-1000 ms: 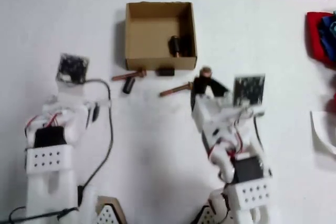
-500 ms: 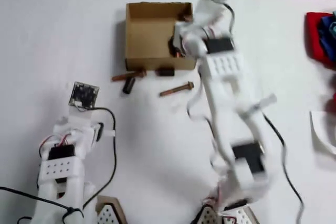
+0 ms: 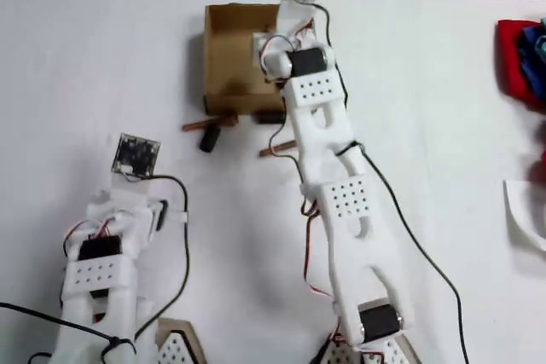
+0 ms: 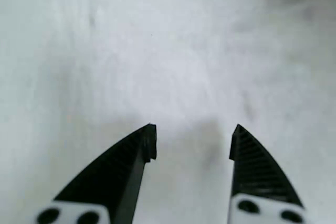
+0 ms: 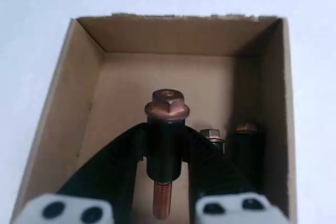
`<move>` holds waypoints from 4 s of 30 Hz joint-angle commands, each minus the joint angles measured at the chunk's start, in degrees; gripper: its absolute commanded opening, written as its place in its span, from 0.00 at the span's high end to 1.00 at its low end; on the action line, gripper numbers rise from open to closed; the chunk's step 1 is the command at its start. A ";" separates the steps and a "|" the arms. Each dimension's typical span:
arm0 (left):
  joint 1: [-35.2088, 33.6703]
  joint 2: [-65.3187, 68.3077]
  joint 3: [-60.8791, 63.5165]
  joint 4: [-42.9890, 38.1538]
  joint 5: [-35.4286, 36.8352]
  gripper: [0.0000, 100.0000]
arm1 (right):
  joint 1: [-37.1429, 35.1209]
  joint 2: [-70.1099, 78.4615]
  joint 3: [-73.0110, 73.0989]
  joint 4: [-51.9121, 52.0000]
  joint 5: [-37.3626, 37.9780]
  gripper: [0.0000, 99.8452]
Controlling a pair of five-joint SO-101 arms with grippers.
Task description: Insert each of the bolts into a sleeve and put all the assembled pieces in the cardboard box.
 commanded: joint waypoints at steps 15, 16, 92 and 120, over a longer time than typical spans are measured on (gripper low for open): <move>-0.18 -0.53 -0.13 -1.14 -0.26 0.76 | -0.92 -0.75 6.15 -5.41 0.88 0.98; -0.18 -0.53 -0.13 -1.14 -0.26 0.76 | -1.27 -0.75 6.42 -5.41 2.11 0.98; -10.20 -0.53 -0.13 -7.30 13.54 0.81 | -21.41 -6.11 -8.53 36.44 -18.81 0.74; -10.11 -0.44 -0.13 -7.30 13.45 0.81 | -17.27 7.43 -8.70 26.42 -23.74 0.84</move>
